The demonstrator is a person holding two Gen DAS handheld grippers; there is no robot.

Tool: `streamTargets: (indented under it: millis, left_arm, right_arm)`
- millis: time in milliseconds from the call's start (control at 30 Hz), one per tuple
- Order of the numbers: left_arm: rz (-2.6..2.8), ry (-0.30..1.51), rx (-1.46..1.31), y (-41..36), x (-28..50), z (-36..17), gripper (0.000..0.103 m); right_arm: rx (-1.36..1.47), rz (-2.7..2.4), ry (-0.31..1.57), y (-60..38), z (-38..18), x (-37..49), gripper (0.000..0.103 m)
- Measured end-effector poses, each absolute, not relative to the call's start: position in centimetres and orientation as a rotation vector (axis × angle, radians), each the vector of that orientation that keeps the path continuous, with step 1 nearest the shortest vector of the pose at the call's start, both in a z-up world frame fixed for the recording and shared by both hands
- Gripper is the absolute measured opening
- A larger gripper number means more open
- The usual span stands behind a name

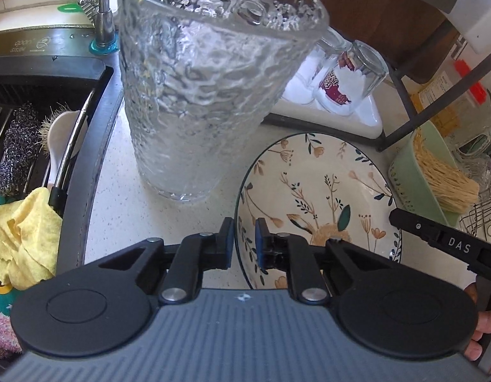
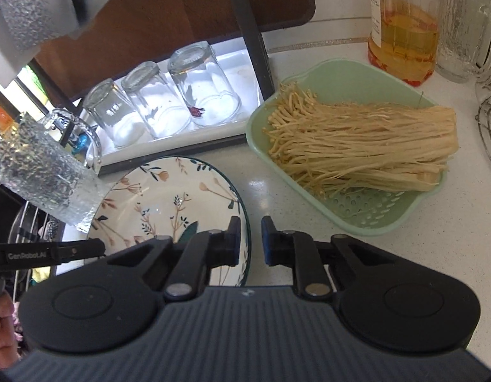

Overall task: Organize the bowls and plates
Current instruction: 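Close the left gripper on the deer-print plate rim and lift it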

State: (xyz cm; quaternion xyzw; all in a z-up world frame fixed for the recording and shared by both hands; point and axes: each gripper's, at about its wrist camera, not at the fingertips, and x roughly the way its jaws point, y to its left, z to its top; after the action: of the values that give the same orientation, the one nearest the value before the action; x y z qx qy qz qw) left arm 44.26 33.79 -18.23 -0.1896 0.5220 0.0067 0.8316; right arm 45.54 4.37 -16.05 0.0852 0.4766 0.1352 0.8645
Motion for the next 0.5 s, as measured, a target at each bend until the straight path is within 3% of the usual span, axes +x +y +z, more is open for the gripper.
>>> streamTargets:
  millis: [500]
  left_arm:
    - [0.018,1.176,-0.406,32.8,44.3,-18.4,0.016]
  right_arm:
    - [0.203,0.395,1.107,3.9,-16.8,46.8,0.018]
